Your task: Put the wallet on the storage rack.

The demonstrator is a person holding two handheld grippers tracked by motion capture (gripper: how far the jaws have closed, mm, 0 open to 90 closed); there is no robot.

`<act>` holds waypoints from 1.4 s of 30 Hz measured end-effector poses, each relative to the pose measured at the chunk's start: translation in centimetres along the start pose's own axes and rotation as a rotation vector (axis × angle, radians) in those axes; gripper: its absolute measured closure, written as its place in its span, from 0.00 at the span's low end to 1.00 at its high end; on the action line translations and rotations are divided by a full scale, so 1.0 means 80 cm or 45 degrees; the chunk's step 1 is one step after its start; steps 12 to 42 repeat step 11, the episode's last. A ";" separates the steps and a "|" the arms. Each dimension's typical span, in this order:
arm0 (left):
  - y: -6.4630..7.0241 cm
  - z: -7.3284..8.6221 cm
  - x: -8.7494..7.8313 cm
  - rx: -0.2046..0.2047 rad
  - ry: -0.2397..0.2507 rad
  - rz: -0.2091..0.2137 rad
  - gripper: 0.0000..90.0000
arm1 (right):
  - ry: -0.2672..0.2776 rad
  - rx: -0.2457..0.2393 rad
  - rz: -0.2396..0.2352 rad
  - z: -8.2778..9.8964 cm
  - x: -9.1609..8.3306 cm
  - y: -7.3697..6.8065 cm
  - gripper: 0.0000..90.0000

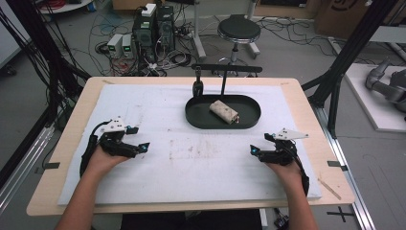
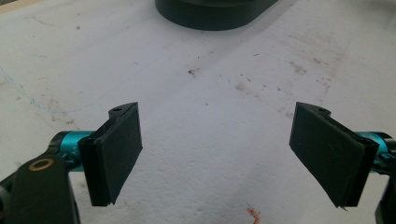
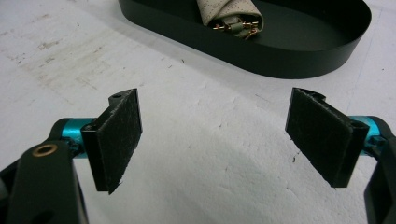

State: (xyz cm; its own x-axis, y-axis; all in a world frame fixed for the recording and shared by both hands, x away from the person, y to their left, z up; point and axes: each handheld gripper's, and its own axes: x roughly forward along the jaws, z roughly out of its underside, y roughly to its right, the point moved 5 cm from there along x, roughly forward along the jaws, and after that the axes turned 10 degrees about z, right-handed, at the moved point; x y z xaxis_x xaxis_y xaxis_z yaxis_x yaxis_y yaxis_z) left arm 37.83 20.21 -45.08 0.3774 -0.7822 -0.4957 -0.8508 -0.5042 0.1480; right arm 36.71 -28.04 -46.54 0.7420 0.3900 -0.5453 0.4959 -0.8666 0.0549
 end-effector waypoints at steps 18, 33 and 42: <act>0.000 -0.001 -0.002 0.010 0.003 0.001 0.19 | 0.003 -0.003 0.006 0.000 -0.001 0.000 0.21; 0.000 -0.001 -0.002 0.010 0.003 0.001 0.19 | 0.003 -0.003 0.006 0.000 -0.001 0.000 0.21; 0.000 -0.001 -0.002 0.010 0.003 0.001 0.19 | 0.003 -0.003 0.006 0.000 -0.001 0.000 0.21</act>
